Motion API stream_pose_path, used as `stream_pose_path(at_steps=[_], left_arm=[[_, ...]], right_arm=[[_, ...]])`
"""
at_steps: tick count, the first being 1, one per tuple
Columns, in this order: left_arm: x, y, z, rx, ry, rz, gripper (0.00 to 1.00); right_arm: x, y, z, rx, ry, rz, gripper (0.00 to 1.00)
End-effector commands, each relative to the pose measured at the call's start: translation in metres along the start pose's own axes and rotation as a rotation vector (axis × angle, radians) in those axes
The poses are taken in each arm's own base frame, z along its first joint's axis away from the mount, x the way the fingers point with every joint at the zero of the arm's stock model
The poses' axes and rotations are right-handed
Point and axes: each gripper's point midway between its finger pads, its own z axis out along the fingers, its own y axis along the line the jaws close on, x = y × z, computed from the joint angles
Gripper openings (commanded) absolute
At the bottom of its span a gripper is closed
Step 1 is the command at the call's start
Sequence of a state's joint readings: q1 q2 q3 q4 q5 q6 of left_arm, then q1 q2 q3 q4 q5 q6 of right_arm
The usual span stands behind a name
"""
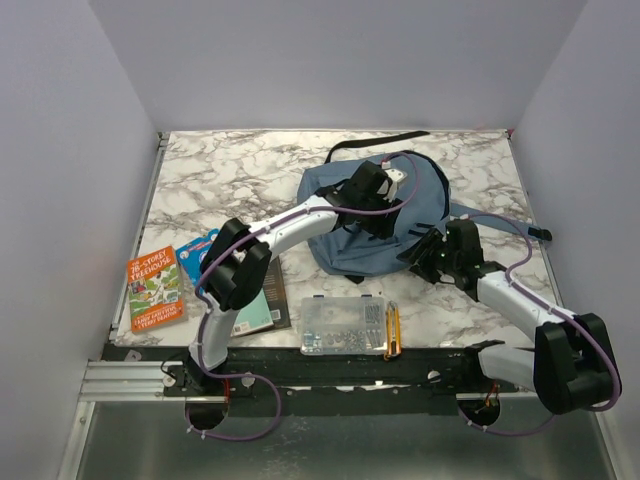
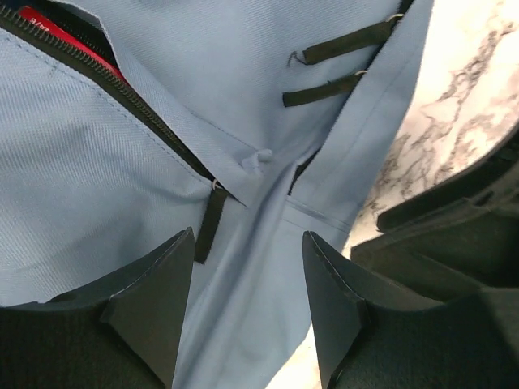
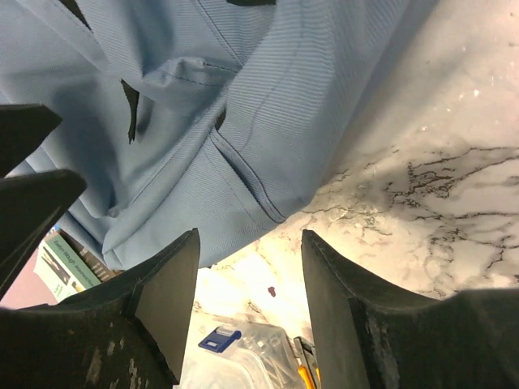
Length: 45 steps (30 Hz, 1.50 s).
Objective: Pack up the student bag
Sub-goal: Zip the student bag at the center of the board.
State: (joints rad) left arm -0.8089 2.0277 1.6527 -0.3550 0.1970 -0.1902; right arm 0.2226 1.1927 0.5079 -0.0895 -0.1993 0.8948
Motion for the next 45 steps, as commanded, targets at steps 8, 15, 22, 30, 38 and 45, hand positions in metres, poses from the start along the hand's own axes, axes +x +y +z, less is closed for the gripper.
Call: stream_pose_path(at_steps=[8, 15, 22, 30, 38, 45], left_arm=[[0.023, 0.022, 0.031, -0.069, 0.14, 0.037, 0.46], [0.037, 0.029, 0.041, -0.088, 0.173, 0.034, 0.37], [0.033, 0.032, 0.049, -0.101, 0.167, 0.041, 0.34], [0.031, 0.03, 0.049, -0.094, 0.188, 0.033, 0.05], [-0.011, 0.021, 0.016, -0.114, 0.109, 0.062, 0.0], [-0.035, 0.0, -0.007, -0.038, 0.048, 0.03, 0.0]], right_arm=[[-0.005, 0.008, -0.001, -0.034, -0.031, 0.071, 0.57], [-0.02, 0.013, -0.008, -0.021, -0.088, 0.032, 0.57], [-0.024, 0.022, -0.01, -0.053, -0.08, -0.077, 0.63], [-0.036, 0.031, -0.013, -0.05, -0.111, -0.128, 0.69], [-0.039, 0.036, 0.005, -0.091, -0.09, -0.252, 0.71], [-0.062, 0.083, 0.014, -0.265, -0.164, -0.42, 0.55]])
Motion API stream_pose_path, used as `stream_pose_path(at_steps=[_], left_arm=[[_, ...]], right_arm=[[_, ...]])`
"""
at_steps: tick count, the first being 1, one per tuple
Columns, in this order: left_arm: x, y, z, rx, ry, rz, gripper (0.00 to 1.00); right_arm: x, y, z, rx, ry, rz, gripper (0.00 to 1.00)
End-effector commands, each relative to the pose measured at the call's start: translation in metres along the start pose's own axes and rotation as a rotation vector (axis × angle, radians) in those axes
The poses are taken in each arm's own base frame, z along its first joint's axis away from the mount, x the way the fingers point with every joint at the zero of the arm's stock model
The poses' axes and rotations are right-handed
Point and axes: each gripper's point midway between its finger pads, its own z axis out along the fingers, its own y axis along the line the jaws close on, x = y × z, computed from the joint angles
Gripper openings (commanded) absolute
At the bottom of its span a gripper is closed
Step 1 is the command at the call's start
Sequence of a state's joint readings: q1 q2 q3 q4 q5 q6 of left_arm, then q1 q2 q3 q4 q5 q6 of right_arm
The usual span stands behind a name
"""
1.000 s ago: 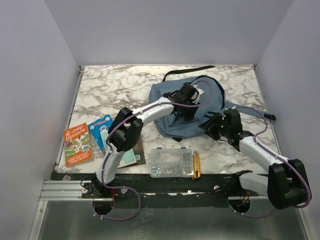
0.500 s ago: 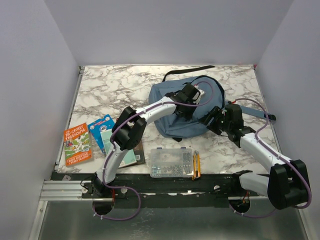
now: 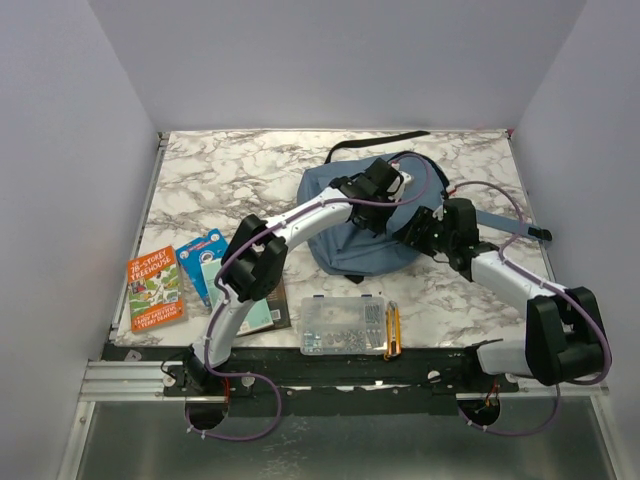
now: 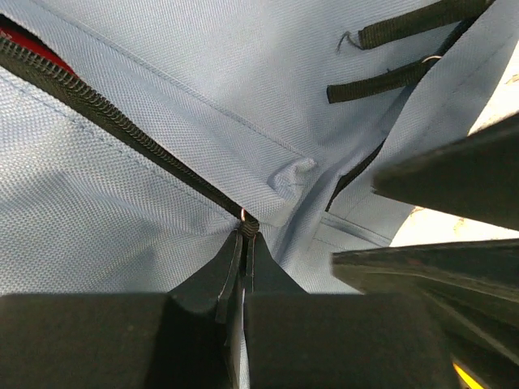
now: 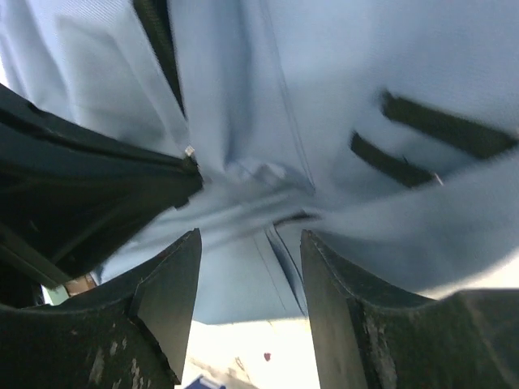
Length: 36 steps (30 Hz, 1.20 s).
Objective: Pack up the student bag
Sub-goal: Zip the student bag at the center of the board.
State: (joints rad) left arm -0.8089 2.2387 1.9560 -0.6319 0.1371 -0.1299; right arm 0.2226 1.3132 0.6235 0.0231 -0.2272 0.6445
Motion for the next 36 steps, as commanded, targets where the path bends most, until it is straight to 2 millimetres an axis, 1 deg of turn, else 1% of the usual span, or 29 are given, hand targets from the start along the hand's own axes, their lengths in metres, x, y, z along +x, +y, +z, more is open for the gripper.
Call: stream_pose_path(at_steps=[1, 2, 4, 6, 7, 10, 13, 16, 18, 19, 22, 27, 32, 34, 36], left_arm=[[-0.044, -0.019, -0.046, 0.056, -0.126, -0.004, 0.0], [-0.046, -0.021, -0.047, 0.07, -0.129, -0.007, 0.0], [-0.048, -0.025, -0.052, 0.083, -0.135, -0.009, 0.0], [-0.051, -0.025, -0.057, 0.085, -0.146, -0.014, 0.0], [-0.052, -0.025, -0.06, 0.09, -0.151, -0.018, 0.0], [-0.057, -0.025, -0.065, 0.106, -0.161, -0.033, 0.0], [-0.059, -0.025, -0.066, 0.121, -0.163, -0.052, 0.0], [-0.06, -0.026, -0.066, 0.132, -0.163, -0.062, 0.0], [-0.061, -0.025, -0.066, 0.129, -0.163, -0.067, 0.0], [-0.061, -0.023, -0.066, 0.128, -0.163, -0.071, 0.0], [-0.06, -0.019, -0.065, 0.12, -0.157, -0.088, 0.0], [-0.057, -0.022, -0.062, 0.151, -0.143, -0.107, 0.0], [-0.059, -0.03, -0.064, 0.193, -0.143, -0.111, 0.0], [-0.06, -0.03, -0.064, 0.193, -0.145, -0.113, 0.0], [-0.061, -0.029, -0.065, 0.192, -0.146, -0.113, 0.0]], right_arm=[[-0.046, 0.042, 0.007, -0.164, -0.147, -0.176, 0.55], [-0.05, 0.042, 0.009, -0.16, -0.167, -0.199, 0.55], [-0.054, 0.035, 0.018, -0.126, -0.174, -0.233, 0.56], [-0.051, 0.029, 0.028, -0.099, -0.135, -0.233, 0.56], [-0.048, 0.03, 0.031, -0.109, -0.121, -0.235, 0.56], [-0.041, 0.037, 0.032, -0.164, -0.125, -0.248, 0.56], [-0.033, 0.04, 0.033, -0.201, -0.112, -0.262, 0.58], [-0.022, 0.035, 0.037, -0.184, -0.068, -0.24, 0.59], [-0.012, 0.034, 0.033, -0.2, -0.05, -0.224, 0.59], [-0.011, 0.035, 0.03, -0.209, -0.061, -0.212, 0.59], [-0.004, 0.028, 0.025, -0.194, -0.065, -0.2, 0.59], [-0.006, 0.03, 0.03, -0.205, -0.063, -0.205, 0.58], [-0.009, 0.031, 0.042, -0.199, -0.057, -0.21, 0.59], [-0.005, 0.034, 0.046, -0.204, -0.048, -0.222, 0.58], [-0.001, 0.037, 0.048, -0.212, -0.056, -0.244, 0.54]])
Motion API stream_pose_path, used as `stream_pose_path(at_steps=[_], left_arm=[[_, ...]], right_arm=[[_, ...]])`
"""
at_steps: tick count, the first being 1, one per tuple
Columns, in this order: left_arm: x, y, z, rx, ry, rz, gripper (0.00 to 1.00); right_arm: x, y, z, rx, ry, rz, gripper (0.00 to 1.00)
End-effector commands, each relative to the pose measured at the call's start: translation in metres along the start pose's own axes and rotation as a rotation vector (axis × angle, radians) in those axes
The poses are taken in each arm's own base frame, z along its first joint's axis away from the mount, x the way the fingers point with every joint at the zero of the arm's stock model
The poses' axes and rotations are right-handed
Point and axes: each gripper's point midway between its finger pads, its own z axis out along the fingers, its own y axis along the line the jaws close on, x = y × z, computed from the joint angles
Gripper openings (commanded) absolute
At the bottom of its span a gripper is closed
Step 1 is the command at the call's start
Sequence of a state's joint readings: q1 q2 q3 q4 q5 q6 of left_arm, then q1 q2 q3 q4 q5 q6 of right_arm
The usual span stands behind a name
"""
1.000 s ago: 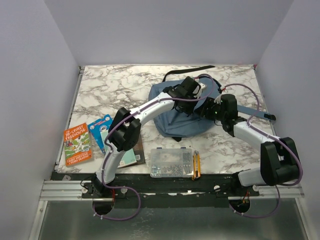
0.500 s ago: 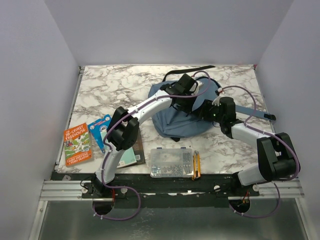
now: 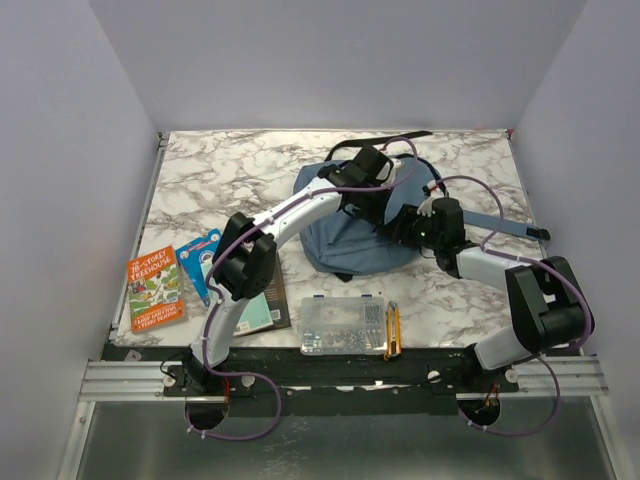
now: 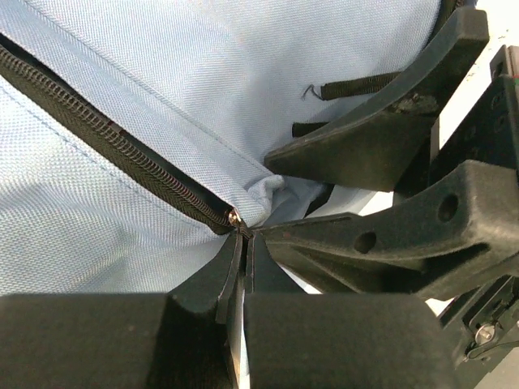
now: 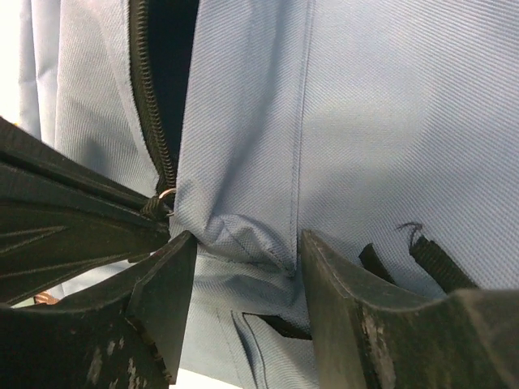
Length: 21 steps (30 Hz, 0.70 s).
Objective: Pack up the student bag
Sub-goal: Zip the student bag at the center of the board.
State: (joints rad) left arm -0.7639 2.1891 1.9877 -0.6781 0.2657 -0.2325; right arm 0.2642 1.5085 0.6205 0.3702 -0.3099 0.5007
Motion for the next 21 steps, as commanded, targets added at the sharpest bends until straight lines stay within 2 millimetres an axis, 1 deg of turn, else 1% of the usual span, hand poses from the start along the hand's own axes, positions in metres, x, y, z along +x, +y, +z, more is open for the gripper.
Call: stream_pose_path(at_steps=[1, 4, 5, 6, 7, 9, 12, 15, 18, 20, 21], left_arm=[[-0.04, -0.03, -0.029, 0.092, -0.118, 0.017, 0.0], [-0.046, -0.023, -0.03, 0.083, -0.128, -0.039, 0.0], [-0.047, -0.019, -0.029, 0.079, -0.13, -0.076, 0.0], [-0.05, -0.015, -0.03, 0.077, -0.132, -0.116, 0.0], [-0.053, -0.007, -0.03, 0.074, -0.135, -0.181, 0.0], [-0.062, 0.006, -0.034, 0.118, -0.14, -0.317, 0.0], [-0.083, 0.022, -0.041, 0.229, -0.164, -0.539, 0.0], [-0.102, 0.027, -0.044, 0.341, -0.186, -0.672, 0.0], [-0.119, 0.027, -0.043, 0.409, -0.219, -0.752, 0.0], [-0.127, 0.036, -0.039, 0.405, -0.235, -0.821, 0.0], [-0.131, 0.046, -0.037, 0.387, -0.249, -0.868, 0.0]], right_arm=[[0.002, 0.012, 0.01, -0.028, -0.017, -0.043, 0.5], [0.003, 0.005, 0.01, 0.002, -0.042, -0.044, 0.3], [0.004, 0.004, 0.01, 0.006, -0.043, -0.046, 0.18], [0.005, 0.003, 0.011, 0.008, -0.036, -0.052, 0.05], [0.008, 0.002, 0.012, 0.01, -0.025, -0.054, 0.01], [0.018, 0.005, 0.013, -0.019, 0.013, -0.056, 0.01], [0.036, 0.006, 0.013, 0.005, 0.05, -0.081, 0.01], [0.047, 0.001, 0.01, 0.036, 0.074, -0.067, 0.0], [0.059, -0.003, 0.007, 0.053, 0.091, -0.074, 0.0], [0.067, -0.006, 0.006, 0.061, 0.119, -0.082, 0.0], [0.069, -0.006, 0.006, 0.063, 0.125, -0.082, 0.0]])
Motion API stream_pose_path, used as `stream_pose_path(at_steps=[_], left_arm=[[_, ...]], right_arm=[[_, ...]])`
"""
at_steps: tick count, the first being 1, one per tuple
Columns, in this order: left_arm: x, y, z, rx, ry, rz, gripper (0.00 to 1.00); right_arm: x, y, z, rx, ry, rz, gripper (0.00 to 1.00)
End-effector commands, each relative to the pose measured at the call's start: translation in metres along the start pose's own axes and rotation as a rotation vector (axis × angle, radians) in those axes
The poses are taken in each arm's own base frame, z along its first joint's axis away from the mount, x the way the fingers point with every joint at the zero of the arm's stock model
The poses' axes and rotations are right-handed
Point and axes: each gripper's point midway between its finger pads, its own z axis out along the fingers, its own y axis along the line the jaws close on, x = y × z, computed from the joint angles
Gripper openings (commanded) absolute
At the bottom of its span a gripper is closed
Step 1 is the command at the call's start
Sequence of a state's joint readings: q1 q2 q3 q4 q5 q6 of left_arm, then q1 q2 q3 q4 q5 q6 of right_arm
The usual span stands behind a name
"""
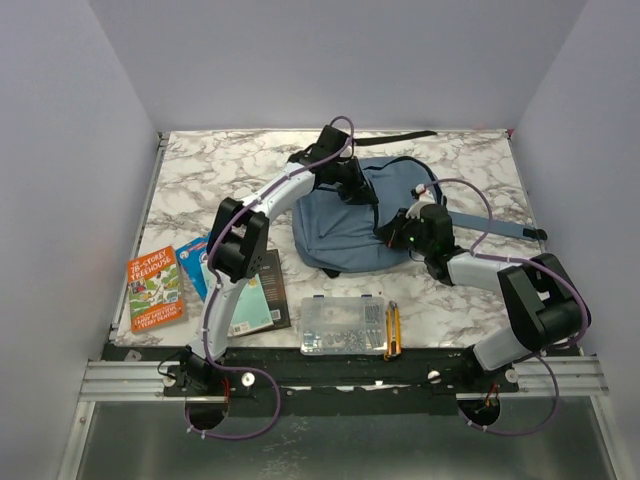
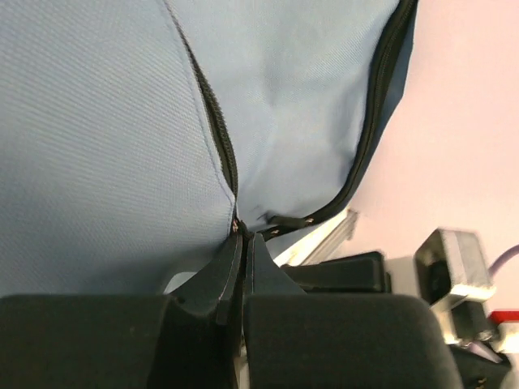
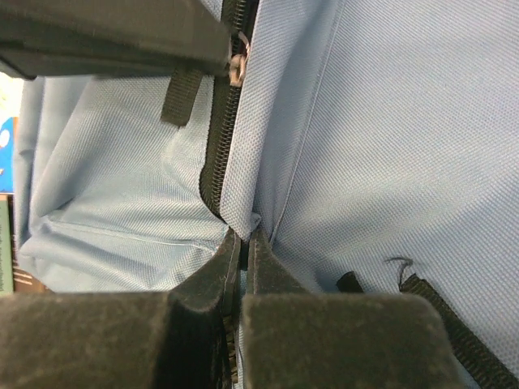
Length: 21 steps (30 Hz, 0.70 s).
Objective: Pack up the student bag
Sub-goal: Zip the student bag at the center of the board.
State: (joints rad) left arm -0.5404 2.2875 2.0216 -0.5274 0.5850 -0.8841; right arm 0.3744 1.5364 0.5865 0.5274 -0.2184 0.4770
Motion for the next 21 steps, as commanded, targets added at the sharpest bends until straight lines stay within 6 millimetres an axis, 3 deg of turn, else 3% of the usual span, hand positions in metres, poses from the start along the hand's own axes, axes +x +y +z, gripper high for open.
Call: stream_pose_path(at_steps=[1, 4, 9, 15, 21], left_arm=[[-0.062, -0.06, -0.018, 0.21, -0.169, -0.129, 0.0], [-0.094, -0.039, -0.021, 0.169, -0.281, -0.248, 0.0], [-0.142, -0.02, -0.03, 0.173, -0.422, -0.381, 0.0], [-0.18, -0.025, -0.029, 0.234, -0.534, -0.457, 0.0], [-0.212, -0.012, -0.025, 0.284, -0.597, -0.537, 0.0]], right_arm=[[0.066, -0.025, -0.012, 0.104, 0.199, 0.012, 0.0], [0.07, -0.027, -0.012, 0.125, 0.212, 0.016, 0.0], [0.079, -0.03, -0.011, 0.152, 0.228, 0.045, 0.0], [0.092, -0.033, -0.013, 0.152, 0.239, 0.079, 0.01], [0.083, -0.028, -0.018, 0.147, 0.21, 0.058, 0.0]])
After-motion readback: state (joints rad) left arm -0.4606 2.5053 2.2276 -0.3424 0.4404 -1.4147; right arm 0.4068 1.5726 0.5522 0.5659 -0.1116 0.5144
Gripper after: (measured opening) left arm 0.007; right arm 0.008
